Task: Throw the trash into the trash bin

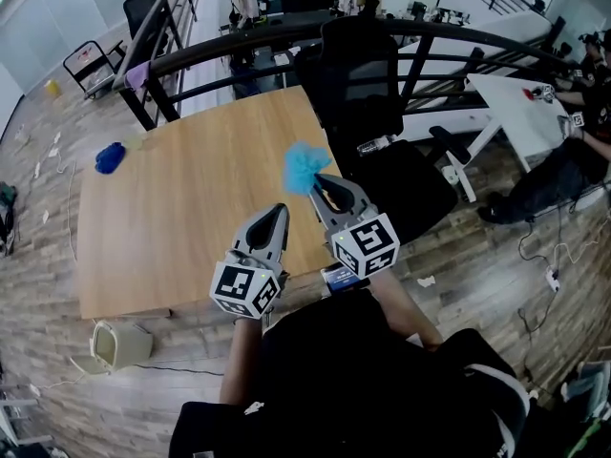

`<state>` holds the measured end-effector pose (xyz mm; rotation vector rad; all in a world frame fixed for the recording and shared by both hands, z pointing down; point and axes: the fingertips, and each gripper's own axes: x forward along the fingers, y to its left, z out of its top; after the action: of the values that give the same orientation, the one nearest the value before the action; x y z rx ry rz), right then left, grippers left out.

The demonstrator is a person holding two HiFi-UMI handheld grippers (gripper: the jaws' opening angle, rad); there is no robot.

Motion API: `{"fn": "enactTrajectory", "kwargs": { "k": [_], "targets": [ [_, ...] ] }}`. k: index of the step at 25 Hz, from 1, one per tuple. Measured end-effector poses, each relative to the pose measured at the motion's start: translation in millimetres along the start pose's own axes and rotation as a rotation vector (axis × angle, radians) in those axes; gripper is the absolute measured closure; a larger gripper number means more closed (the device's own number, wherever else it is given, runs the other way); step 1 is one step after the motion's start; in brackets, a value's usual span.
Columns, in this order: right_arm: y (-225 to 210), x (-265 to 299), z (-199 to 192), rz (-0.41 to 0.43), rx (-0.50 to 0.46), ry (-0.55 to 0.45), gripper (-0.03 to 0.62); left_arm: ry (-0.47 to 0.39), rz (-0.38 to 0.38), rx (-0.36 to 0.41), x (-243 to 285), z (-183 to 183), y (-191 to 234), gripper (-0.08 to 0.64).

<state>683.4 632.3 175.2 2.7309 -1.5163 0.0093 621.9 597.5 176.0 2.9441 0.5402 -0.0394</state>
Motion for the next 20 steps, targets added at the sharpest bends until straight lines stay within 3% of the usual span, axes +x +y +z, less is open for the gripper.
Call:
{"fn": "enactTrajectory", "kwargs": {
  "k": [4,9,17,20],
  "targets": [
    [-2,-1,0,0.019,0.007,-0.005,0.558,-0.034,-0.046,0.004,1,3,-13,0.552],
    [-12,-6,-10,0.043,0.023,-0.008,0.558,-0.058,-0.021,-0.003,4,0,-19,0.552],
    [-10,12,-36,0.151,0.135,0.013,0.558,-0.006,0.139,-0.007,-20,-27,-2,0.552],
    [22,33,-48,0.259,0.164,0.043,0.558,0.015,0.271,-0.01,-55,-33,16,0.552]
  ]
}}
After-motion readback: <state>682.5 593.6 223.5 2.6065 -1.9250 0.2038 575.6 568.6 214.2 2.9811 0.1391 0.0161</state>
